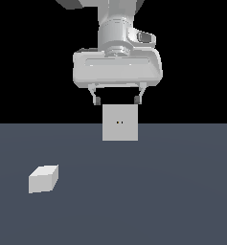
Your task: Plug the charger into the wall socket.
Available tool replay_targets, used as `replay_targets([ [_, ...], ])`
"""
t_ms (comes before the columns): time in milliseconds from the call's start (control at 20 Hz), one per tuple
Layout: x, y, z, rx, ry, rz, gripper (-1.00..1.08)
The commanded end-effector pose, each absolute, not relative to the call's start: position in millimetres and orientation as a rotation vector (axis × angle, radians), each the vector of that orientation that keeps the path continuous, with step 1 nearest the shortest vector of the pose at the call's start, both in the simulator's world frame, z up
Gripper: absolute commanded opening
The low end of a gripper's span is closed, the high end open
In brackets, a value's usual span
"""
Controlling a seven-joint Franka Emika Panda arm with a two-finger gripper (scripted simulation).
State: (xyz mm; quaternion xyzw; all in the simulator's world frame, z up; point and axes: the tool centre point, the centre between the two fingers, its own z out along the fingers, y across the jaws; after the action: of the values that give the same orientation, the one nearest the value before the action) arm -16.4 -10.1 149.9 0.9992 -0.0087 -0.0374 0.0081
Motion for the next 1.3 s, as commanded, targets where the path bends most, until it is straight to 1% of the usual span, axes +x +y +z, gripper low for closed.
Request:
replay_targets([
  [0,-16,-10,150,3.123,-0.027,-0.117,1.0],
  [550,-28,8,139,3.129,0.026,-0.077,1.0],
  [1250,-76,72,93,3.137,0.231,0.077,1.0],
])
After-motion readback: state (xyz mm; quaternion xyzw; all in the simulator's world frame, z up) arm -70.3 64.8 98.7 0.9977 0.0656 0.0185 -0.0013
